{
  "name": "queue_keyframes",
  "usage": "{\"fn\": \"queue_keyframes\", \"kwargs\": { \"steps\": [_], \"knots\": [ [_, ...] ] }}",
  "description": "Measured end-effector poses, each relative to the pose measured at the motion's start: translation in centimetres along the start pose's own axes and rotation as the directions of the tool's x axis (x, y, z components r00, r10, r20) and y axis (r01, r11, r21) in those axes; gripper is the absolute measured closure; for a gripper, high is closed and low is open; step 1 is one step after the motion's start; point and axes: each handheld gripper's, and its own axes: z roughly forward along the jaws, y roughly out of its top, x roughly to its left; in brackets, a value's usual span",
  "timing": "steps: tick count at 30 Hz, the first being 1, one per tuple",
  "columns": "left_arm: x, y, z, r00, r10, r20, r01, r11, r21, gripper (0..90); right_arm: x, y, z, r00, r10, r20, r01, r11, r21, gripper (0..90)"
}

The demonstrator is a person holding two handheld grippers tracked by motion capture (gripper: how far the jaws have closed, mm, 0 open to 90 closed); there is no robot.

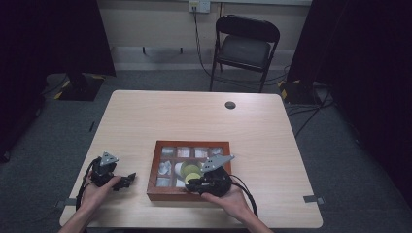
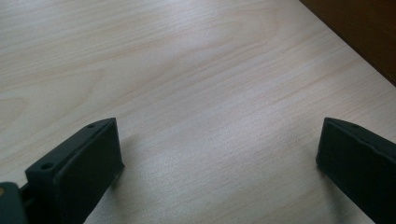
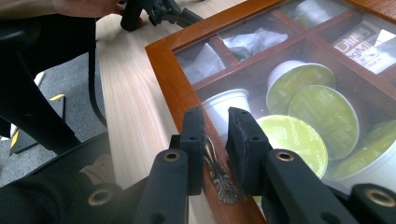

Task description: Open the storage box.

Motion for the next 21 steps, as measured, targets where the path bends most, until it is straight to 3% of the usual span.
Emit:
{"fn": "queue_keyframes", "kwargs": {
  "steps": [7,21],
  "knots": [
    [0.0,0.0,0.0,1.0,0.0,0.0,0.0,1.0,0.0,0.0,0.19,-0.22,0.17,0.9999,-0.012,-0.012,0.012,1.0,0.013,75.9],
    [0.0,0.0,0.01,1.0,0.0,-0.001,0.0,1.0,-0.001,0.0,0.58,-0.36,0.44,0.9976,-0.069,0.009,0.068,0.997,0.026,80.1]
  ]
}}
